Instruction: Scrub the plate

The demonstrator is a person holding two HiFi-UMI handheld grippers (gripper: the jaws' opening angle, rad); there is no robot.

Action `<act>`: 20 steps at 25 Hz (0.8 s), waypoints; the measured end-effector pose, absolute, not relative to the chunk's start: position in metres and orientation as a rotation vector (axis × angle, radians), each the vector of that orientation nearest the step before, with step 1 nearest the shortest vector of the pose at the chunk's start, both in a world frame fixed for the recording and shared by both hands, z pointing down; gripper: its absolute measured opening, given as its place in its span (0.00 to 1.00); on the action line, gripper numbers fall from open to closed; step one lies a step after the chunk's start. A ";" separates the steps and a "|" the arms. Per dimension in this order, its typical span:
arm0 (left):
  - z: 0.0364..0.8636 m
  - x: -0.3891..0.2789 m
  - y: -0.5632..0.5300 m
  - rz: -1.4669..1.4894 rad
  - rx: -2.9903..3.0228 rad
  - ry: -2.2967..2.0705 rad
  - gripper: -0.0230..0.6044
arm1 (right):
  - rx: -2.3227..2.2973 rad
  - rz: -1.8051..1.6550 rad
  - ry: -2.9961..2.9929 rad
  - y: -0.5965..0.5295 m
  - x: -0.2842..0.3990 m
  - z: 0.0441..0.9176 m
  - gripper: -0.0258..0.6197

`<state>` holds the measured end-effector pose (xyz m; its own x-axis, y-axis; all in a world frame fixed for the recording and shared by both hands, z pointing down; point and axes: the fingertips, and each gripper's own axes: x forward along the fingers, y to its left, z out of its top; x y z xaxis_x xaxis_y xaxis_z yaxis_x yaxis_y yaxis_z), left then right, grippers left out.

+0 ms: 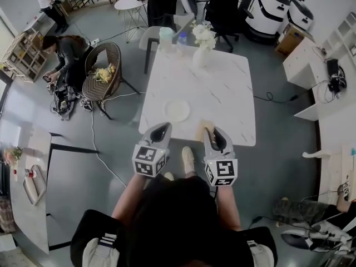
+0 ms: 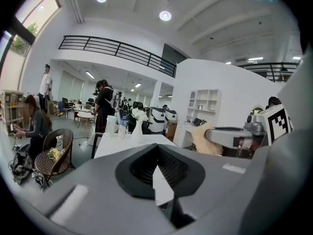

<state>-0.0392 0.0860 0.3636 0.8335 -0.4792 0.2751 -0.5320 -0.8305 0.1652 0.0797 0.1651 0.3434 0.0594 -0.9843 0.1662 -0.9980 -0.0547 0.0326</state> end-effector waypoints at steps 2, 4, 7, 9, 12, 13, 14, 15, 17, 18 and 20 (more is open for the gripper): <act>0.363 -0.036 0.087 0.325 2.781 -0.779 0.05 | 2.179 0.143 -2.062 0.166 0.082 0.343 0.18; 0.364 -0.034 0.088 0.327 2.780 -0.780 0.05 | 2.181 0.143 -2.064 0.167 0.084 0.342 0.18; 0.364 -0.032 0.089 0.331 2.780 -0.780 0.05 | 2.185 0.143 -2.064 0.169 0.088 0.342 0.18; 0.364 -0.031 0.090 0.332 2.779 -0.781 0.05 | 2.186 0.145 -2.064 0.170 0.090 0.342 0.18; 0.364 -0.031 0.090 0.335 2.777 -0.783 0.05 | 2.184 0.146 -2.069 0.170 0.089 0.342 0.18; 0.365 -0.031 0.090 0.336 2.777 -0.785 0.05 | 2.183 0.147 -2.070 0.171 0.088 0.343 0.18; 0.365 -0.032 0.090 0.336 2.777 -0.787 0.05 | 2.182 0.148 -2.071 0.171 0.087 0.344 0.18; 0.365 -0.032 0.090 0.336 2.777 -0.788 0.05 | 2.180 0.149 -2.072 0.171 0.087 0.344 0.18; 0.366 -0.032 0.090 0.338 2.776 -0.790 0.05 | 2.178 0.151 -2.071 0.171 0.087 0.345 0.18; 0.366 -0.032 0.091 0.338 2.775 -0.791 0.05 | 2.178 0.151 -2.071 0.172 0.088 0.345 0.18; 0.366 -0.031 0.090 0.338 2.774 -0.796 0.05 | 2.178 0.151 -2.070 0.172 0.089 0.345 0.18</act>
